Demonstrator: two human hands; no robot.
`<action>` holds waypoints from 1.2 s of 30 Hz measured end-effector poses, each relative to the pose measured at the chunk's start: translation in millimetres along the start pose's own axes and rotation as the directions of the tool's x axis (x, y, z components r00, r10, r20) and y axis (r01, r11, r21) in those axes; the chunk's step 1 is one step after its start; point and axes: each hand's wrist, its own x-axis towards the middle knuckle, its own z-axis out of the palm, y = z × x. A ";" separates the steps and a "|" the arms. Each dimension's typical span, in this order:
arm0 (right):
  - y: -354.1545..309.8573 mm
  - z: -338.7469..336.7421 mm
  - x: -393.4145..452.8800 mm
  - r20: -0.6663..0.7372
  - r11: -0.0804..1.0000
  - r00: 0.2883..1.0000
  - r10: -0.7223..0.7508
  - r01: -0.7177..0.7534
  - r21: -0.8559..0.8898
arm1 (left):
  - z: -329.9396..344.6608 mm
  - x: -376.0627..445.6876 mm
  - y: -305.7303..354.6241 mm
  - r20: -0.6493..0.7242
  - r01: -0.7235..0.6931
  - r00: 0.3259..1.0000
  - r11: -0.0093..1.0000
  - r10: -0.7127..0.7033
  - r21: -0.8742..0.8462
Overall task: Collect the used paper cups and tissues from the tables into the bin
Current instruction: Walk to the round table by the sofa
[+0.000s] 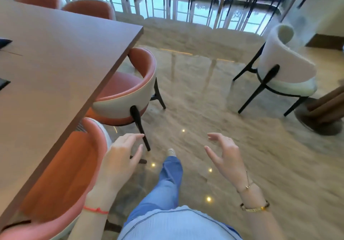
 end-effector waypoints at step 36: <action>119.6 -86.7 874.5 0.001 0.997 0.997 -0.076 0.076 0.009 | 84.1 849.7 77.9 -0.126 0.002 0.992 1.000 -0.001 0.003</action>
